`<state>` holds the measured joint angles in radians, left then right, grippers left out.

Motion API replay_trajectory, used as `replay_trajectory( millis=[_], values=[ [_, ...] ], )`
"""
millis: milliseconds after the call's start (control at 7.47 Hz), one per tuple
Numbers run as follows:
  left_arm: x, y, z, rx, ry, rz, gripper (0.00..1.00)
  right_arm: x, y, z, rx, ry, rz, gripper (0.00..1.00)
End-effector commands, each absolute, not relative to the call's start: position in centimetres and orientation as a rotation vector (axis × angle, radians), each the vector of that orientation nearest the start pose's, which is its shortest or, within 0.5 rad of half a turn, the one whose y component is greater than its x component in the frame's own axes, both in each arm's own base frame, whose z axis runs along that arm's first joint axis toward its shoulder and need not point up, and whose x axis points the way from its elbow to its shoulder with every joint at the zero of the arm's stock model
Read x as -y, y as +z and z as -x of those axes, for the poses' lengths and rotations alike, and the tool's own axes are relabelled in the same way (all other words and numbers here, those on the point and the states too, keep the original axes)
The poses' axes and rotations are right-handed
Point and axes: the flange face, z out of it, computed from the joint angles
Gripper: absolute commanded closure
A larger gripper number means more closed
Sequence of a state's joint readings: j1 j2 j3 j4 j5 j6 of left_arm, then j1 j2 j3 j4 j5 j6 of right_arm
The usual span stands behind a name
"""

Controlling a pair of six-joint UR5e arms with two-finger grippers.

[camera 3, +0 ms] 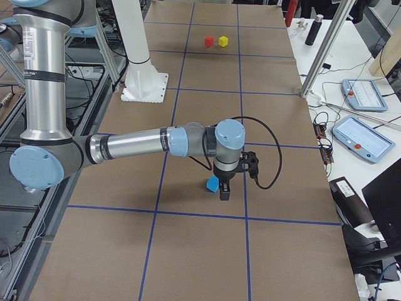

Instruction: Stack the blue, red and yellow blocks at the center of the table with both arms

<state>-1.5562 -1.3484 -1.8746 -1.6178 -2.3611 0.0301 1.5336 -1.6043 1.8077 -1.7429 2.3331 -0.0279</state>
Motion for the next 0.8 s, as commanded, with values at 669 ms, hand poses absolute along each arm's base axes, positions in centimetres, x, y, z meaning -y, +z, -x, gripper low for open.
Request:
replay_trajectory(
  millis=[669],
  values=[
    [40.34, 60.60, 5.45, -0.789, 0.097, -0.126, 0.00, 46.88, 58.64, -4.19, 0.767, -0.070, 0.008, 0.00]
  ],
)
